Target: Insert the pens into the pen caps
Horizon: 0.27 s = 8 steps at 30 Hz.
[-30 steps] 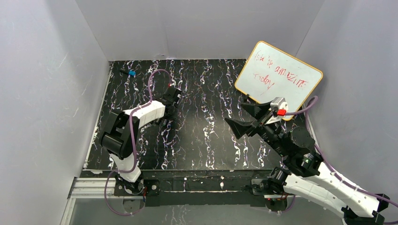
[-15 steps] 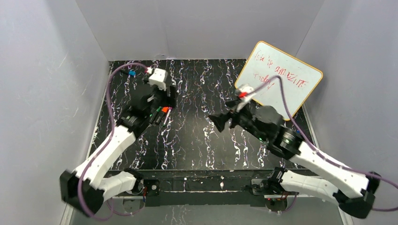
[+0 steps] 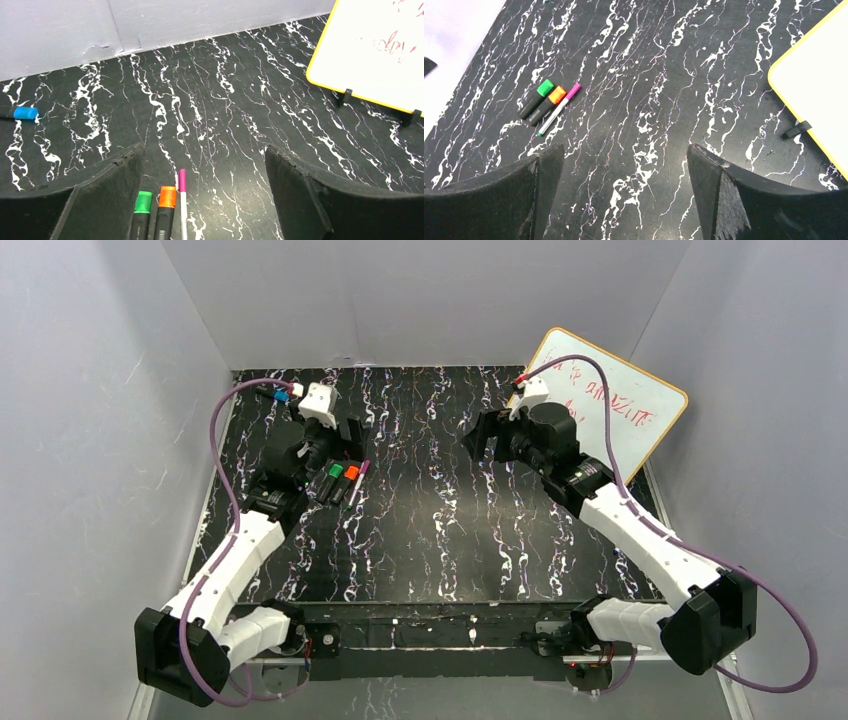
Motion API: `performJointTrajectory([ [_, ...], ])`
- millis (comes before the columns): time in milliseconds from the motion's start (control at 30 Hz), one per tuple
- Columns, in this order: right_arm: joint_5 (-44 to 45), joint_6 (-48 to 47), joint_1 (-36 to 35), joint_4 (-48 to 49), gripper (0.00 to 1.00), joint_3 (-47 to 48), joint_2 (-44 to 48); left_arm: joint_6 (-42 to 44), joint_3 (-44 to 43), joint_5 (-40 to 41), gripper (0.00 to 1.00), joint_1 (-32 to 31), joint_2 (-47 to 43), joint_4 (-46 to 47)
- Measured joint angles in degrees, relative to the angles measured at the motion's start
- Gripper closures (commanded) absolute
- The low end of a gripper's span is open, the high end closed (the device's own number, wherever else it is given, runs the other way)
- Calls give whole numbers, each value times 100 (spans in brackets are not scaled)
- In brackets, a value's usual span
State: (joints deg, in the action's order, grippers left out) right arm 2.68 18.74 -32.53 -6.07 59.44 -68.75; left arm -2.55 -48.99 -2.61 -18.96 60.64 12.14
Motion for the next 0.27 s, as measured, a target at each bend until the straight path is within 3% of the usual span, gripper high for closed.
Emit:
performJointTrajectory([
  [267, 127, 66, 0, -33, 1, -4, 157, 13, 92, -101, 13, 0, -11, -15],
])
